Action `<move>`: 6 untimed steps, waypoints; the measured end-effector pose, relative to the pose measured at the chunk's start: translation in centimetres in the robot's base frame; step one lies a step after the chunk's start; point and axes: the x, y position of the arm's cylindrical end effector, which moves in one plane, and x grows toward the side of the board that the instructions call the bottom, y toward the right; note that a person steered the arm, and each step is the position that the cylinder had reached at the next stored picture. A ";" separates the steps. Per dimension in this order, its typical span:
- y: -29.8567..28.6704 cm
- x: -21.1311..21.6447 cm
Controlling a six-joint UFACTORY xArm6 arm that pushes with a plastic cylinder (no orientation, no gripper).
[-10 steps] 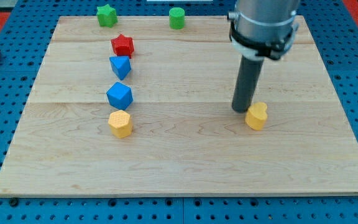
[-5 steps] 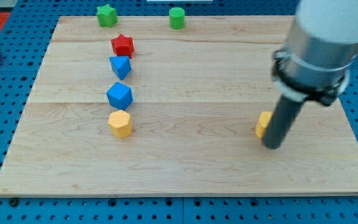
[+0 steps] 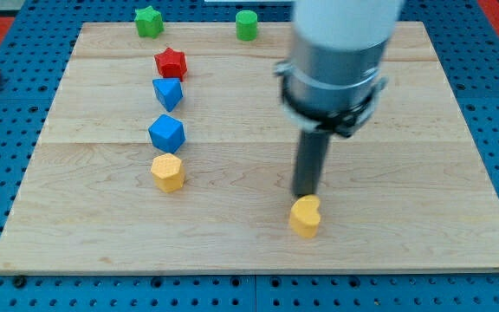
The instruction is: Move the yellow heart below the yellow hexagon
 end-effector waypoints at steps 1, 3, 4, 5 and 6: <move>3.3 -2.6; 5.4 1.1; 3.6 2.9; -1.7 3.0; -5.6 3.7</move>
